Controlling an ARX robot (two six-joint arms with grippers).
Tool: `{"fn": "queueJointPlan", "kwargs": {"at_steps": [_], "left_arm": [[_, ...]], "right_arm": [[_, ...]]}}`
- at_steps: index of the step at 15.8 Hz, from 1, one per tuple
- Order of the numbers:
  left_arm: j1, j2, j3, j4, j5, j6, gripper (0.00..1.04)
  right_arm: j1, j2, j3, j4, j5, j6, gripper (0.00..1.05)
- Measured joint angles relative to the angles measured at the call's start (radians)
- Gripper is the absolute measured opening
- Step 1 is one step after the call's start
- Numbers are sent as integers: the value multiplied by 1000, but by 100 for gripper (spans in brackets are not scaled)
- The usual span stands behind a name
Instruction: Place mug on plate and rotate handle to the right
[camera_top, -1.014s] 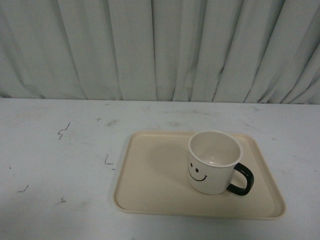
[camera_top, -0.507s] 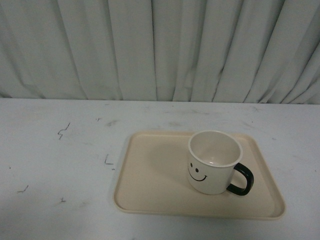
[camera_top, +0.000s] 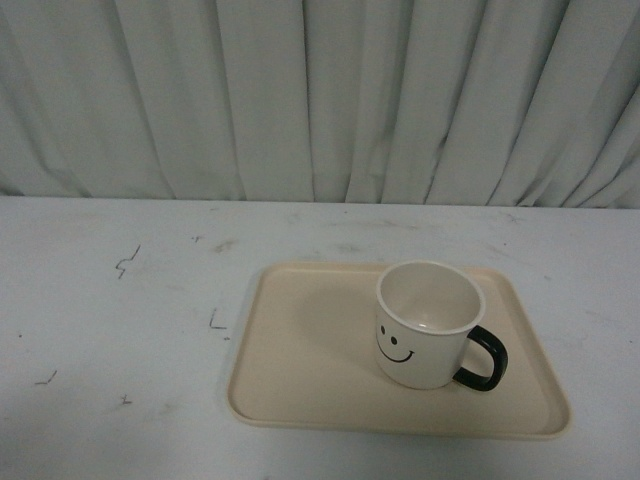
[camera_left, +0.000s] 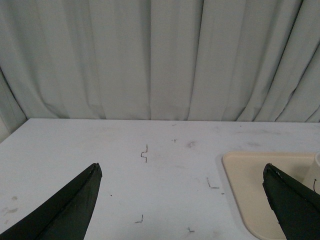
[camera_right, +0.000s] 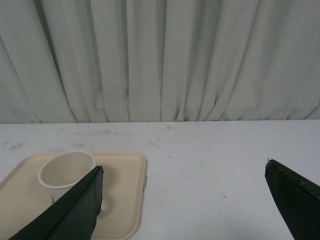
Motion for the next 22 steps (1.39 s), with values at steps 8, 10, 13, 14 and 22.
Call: {"fn": "queueJointPlan", "kwargs": {"at_steps": [8,10,13,14,22], "left_arm": [[0,0,0,1,0,0,98],[0,0,0,0,0,0,98],[0,0,0,0,0,0,98],[0,0,0,1,0,0,98],[0,0,0,0,0,0,98]], "right_arm": [[-8,1114,589,154,-108,125,98],[9,1166,636,130,-114,150,98],[41,1260,724,86,-118,194,98],[53,1300,764,60,-134,216,98],[188,1648,920,-51,-29,375,98]]}}
